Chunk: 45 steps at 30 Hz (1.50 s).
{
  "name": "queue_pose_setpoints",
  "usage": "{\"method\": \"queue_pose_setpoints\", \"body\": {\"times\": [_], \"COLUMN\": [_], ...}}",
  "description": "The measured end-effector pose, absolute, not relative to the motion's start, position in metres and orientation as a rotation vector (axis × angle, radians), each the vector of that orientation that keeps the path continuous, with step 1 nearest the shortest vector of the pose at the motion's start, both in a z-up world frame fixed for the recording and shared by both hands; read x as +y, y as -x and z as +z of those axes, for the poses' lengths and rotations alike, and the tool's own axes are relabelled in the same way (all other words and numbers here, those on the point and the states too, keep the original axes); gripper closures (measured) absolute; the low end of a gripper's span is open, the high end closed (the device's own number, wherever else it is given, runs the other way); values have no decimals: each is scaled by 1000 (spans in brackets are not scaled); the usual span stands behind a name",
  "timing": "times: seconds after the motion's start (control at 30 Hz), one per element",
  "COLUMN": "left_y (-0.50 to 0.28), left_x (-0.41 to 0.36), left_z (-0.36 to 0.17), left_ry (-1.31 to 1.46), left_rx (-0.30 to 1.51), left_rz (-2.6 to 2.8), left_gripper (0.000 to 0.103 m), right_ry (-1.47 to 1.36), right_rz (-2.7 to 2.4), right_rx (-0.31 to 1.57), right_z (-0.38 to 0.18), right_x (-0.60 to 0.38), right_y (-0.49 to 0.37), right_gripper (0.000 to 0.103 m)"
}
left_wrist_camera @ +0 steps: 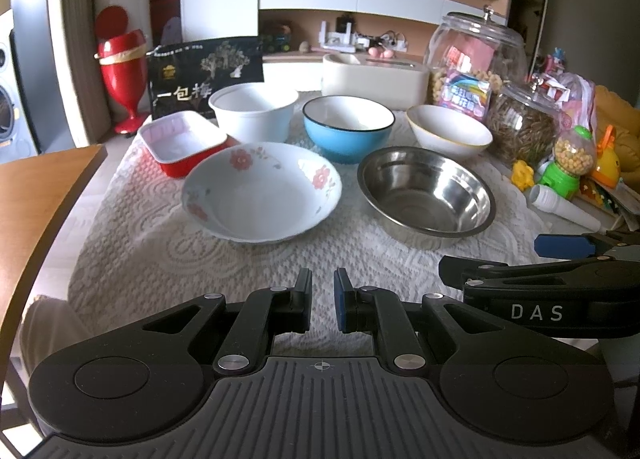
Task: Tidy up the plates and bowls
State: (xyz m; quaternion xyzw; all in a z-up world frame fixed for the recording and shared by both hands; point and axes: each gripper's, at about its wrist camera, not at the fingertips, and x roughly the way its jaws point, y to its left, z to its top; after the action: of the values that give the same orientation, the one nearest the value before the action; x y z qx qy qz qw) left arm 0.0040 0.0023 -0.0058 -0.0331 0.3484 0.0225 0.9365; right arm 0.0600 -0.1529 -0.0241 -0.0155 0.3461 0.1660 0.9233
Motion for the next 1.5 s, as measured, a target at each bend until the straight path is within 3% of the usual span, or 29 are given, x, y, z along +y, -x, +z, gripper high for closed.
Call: {"method": "queue_pose_setpoints", "body": {"times": [1.5], "left_y": [-4], "left_x": [5], "left_z": [-8], "left_ry": [73], "left_rx": [724], "left_rz": [55], "left_gripper": [89], "right_ry": [26], "right_rz": [345], "right_rx": [715], "right_z": [-28], "right_x": [-153], "right_y": [-59], "right_gripper": [3]}}
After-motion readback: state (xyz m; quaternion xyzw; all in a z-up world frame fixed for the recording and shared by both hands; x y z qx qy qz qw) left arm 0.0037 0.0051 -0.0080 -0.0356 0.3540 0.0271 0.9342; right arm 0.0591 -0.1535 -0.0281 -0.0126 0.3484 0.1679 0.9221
